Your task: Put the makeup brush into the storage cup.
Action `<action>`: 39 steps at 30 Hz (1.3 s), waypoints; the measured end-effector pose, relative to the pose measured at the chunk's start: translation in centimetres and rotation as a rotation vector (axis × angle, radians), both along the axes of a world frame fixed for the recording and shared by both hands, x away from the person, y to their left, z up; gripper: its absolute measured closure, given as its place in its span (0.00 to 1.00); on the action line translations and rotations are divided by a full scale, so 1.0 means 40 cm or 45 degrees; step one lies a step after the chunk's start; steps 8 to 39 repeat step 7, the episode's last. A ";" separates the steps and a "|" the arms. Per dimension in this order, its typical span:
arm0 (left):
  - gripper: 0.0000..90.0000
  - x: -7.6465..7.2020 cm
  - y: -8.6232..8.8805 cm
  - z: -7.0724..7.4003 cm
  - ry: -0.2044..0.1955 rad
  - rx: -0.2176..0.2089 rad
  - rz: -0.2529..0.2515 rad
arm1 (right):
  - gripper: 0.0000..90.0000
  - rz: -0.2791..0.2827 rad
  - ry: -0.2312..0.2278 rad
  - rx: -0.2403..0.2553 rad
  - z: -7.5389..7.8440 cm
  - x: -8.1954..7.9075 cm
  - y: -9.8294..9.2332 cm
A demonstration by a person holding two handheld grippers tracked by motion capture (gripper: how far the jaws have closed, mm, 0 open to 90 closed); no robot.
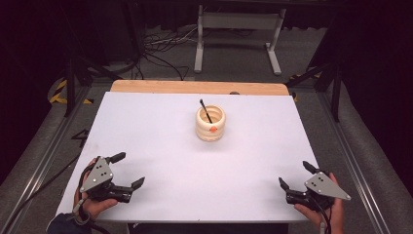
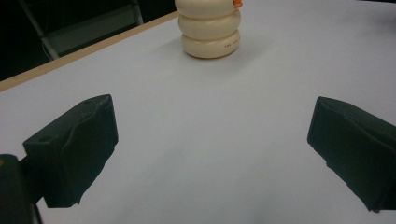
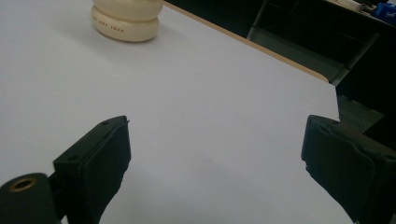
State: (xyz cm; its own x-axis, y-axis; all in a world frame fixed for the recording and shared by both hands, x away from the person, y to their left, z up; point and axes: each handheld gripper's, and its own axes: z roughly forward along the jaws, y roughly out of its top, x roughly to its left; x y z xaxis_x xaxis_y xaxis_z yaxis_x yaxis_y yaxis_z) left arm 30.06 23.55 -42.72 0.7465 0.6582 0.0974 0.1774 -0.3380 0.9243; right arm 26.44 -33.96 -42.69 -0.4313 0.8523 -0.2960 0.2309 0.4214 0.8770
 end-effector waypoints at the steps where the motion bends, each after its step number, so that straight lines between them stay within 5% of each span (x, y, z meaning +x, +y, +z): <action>1: 0.03 -0.001 0.002 -0.001 0.003 0.000 0.008 | 0.10 0.001 -0.004 0.000 0.001 0.002 0.001; 5: 0.03 -0.005 0.007 0.000 -0.002 -0.004 0.020 | 0.12 0.000 -0.069 0.008 0.009 0.000 0.011; 39: 0.03 -0.001 0.007 0.001 -0.001 0.003 0.027 | 0.12 0.007 -0.065 0.006 0.009 0.000 0.013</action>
